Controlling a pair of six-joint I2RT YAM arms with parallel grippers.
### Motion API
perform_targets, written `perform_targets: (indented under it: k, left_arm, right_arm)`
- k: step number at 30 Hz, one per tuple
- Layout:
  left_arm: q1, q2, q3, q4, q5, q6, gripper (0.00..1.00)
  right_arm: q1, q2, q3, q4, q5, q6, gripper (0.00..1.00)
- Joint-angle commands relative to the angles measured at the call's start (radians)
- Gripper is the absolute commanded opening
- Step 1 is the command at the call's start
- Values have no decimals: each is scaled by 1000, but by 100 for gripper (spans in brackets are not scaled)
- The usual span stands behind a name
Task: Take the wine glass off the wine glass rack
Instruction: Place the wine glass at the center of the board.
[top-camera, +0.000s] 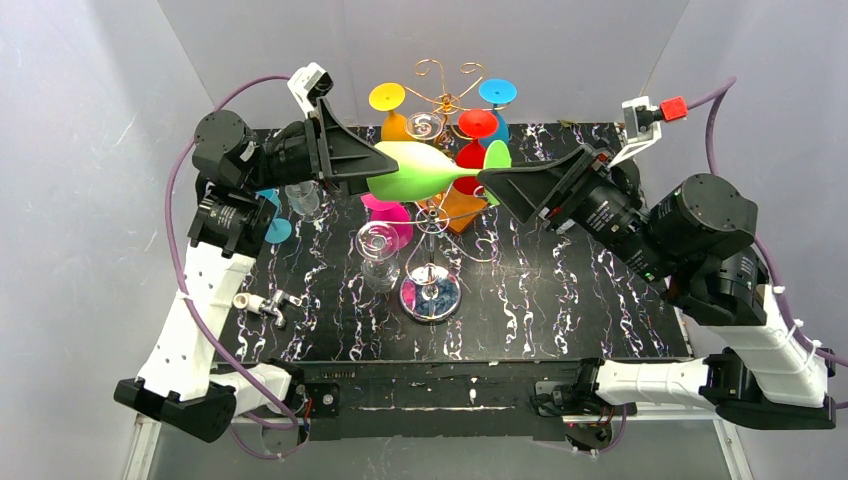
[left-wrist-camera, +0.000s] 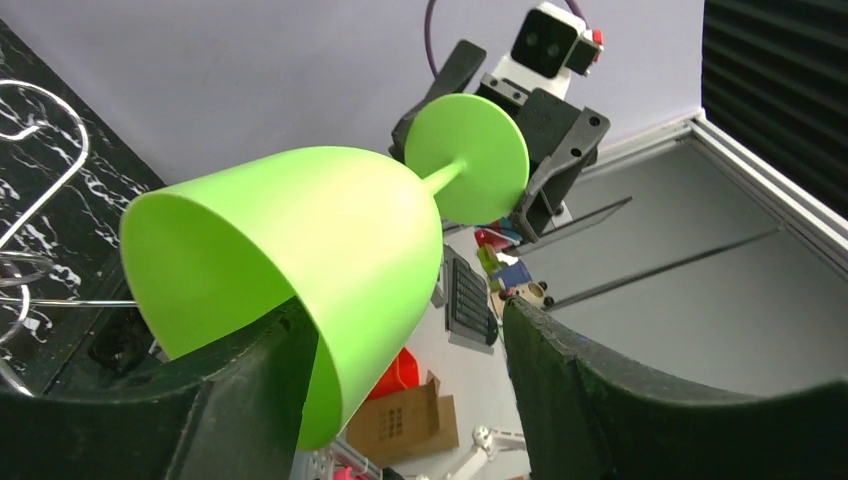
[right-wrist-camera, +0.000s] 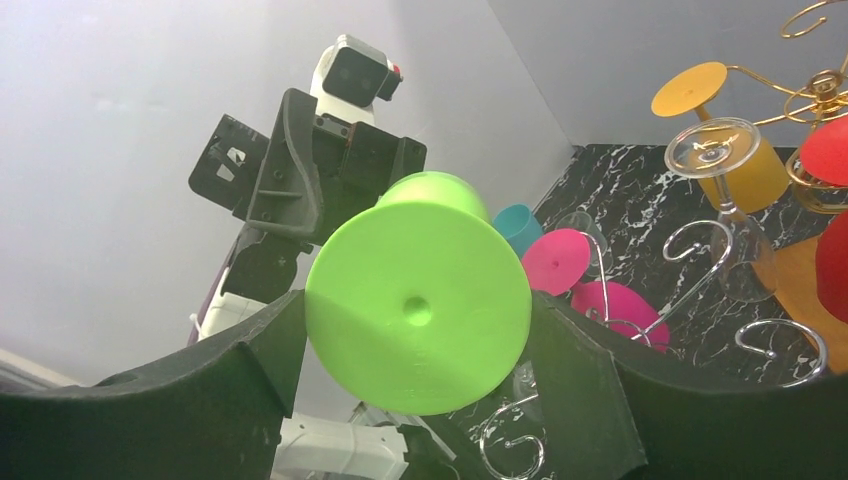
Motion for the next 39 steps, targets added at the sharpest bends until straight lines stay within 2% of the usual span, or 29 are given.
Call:
perform_targets:
  k: [1,12,17,18,21,23,24,30,33,37,39]
  left_arm:
    - [-50,0,49,72,40,-14,61]
    - [-102,1,56,166,53,-67,30]
    - [-110,6,63,185,52,-78,3]
    - [-112,6,64,185,51,-77,0]
    - [-113,2,60,188,39,-73,0]
    - [-112,4,70,188,33,-70,0]
    - [-112,3,73,188,24,-70,0]
    - [-102,15,98,178,-29,-51,0]
    - [-81,26,118,119,-72,0,0]
    - [-65,68,274,-238,-175,239,0]
    - [-50,92,323,-301,-209,285,0]
  right_arm:
    - [2,-35,-11,79,-19,2,63]
    - [2,-100,-83,111,-37,8,64]
    - [2,-109,-108,120,-35,9,66]
    - [2,-109,-111,120,-33,9,66]
    - [2,-107,-123,126,-29,5,76]
    - [2,-106,-132,129,-23,3,94]
    - [2,-106,-136,131,-19,0,98]
    - [2,-99,-133,119,13,-27,98]
    - [2,-107,-135,113,36,-42,98]
    - [2,-108,-136,105,44,-67,98]
    - [2,-100,-133,93,44,-81,98]
